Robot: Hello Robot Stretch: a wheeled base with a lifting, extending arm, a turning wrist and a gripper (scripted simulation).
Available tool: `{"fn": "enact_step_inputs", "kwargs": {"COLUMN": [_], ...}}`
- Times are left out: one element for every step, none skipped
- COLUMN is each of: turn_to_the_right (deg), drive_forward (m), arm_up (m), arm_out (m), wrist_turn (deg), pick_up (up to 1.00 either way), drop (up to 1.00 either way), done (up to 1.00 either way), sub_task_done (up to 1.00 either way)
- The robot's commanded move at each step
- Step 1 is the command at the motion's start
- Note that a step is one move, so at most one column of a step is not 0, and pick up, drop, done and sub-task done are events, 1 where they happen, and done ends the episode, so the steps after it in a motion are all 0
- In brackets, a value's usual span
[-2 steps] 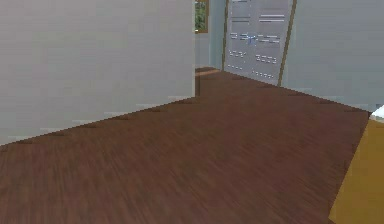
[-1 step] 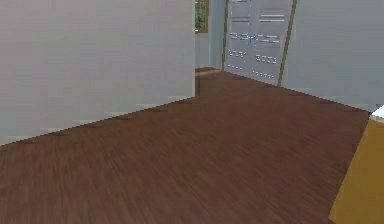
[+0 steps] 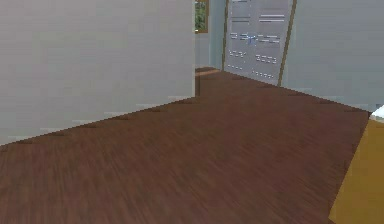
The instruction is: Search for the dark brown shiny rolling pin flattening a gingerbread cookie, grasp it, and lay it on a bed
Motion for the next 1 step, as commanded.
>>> {"fn": "enact_step_inputs", "kwargs": {"turn_to_the_right": [0.0], "drive_forward": [0.00], "arm_up": [0.04], "arm_out": [0.00], "wrist_turn": [0.0], "pick_up": [0.00], "drop": [0.00], "done": [0.00], "sub_task_done": [0.00]}}
